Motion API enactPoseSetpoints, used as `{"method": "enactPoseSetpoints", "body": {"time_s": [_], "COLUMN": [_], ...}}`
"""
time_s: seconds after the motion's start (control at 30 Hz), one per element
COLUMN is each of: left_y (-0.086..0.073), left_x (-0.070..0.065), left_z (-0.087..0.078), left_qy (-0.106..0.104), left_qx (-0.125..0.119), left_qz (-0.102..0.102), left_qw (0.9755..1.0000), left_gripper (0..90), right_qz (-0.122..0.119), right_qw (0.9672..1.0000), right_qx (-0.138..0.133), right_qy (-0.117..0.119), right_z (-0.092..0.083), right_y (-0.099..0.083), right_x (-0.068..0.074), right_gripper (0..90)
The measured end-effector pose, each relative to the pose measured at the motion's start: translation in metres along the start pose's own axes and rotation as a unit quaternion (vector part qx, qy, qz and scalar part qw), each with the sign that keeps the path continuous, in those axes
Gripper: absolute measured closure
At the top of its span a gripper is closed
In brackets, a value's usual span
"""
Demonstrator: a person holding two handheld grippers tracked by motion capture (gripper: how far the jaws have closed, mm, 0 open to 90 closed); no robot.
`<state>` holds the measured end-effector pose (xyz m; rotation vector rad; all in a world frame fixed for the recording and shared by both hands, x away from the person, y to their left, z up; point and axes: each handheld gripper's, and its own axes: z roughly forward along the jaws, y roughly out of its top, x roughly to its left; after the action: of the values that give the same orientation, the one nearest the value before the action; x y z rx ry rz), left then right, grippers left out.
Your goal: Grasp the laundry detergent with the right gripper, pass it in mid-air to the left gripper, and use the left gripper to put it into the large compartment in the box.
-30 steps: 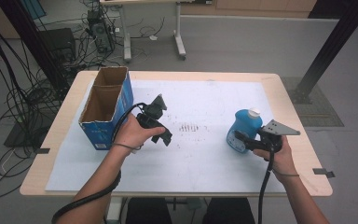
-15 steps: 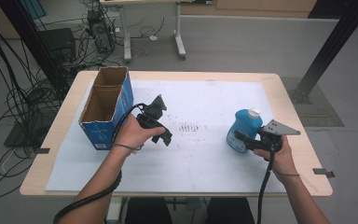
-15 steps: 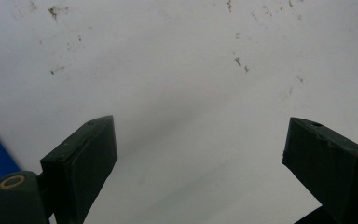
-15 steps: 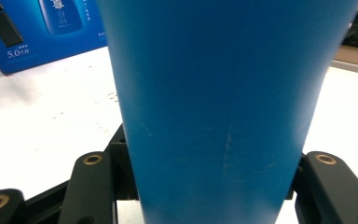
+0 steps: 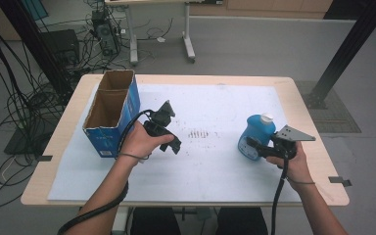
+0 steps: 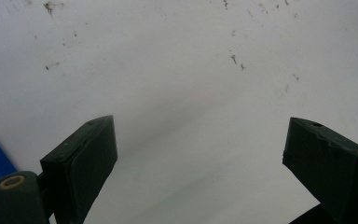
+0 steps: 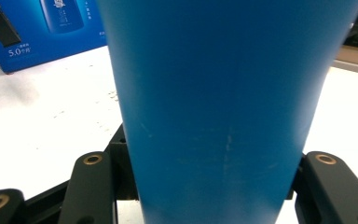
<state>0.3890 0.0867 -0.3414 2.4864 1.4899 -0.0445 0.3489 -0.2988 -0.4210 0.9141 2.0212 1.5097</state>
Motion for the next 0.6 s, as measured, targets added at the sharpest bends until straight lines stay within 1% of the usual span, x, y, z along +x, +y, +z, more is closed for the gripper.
{"method": "enactPoseSetpoints", "body": {"time_s": [0.07,0.17,0.53,0.6], "left_y": [0.0005,0.0010,-0.0006,-0.0011], "left_x": [0.0007,0.0006,-0.0010,-0.0013], "left_z": [-0.0013,-0.0021,-0.0031,-0.0039], "left_qy": [0.002,0.002,0.004,0.005], "left_qx": [-0.004,-0.005,0.001,-0.002], "left_qz": [-0.003,-0.002,0.007,0.008], "left_qw": [1.0000,1.0000,1.0000,1.0000], "left_gripper": [10.2,10.2,10.0,10.0], "right_qz": [0.000,0.000,-0.001,-0.002], "right_qw": [1.0000,1.0000,1.0000,1.0000], "right_qx": [0.001,0.002,0.003,0.003], "right_qy": [0.000,0.001,0.001,0.001], "right_z": [-0.0001,0.0000,-0.0001,-0.0003], "right_y": [0.0002,0.0005,0.0006,0.0006], "right_x": [0.0000,-0.0001,0.0001,0.0001], "right_gripper": [43.9,43.9,44.2,44.2]}}
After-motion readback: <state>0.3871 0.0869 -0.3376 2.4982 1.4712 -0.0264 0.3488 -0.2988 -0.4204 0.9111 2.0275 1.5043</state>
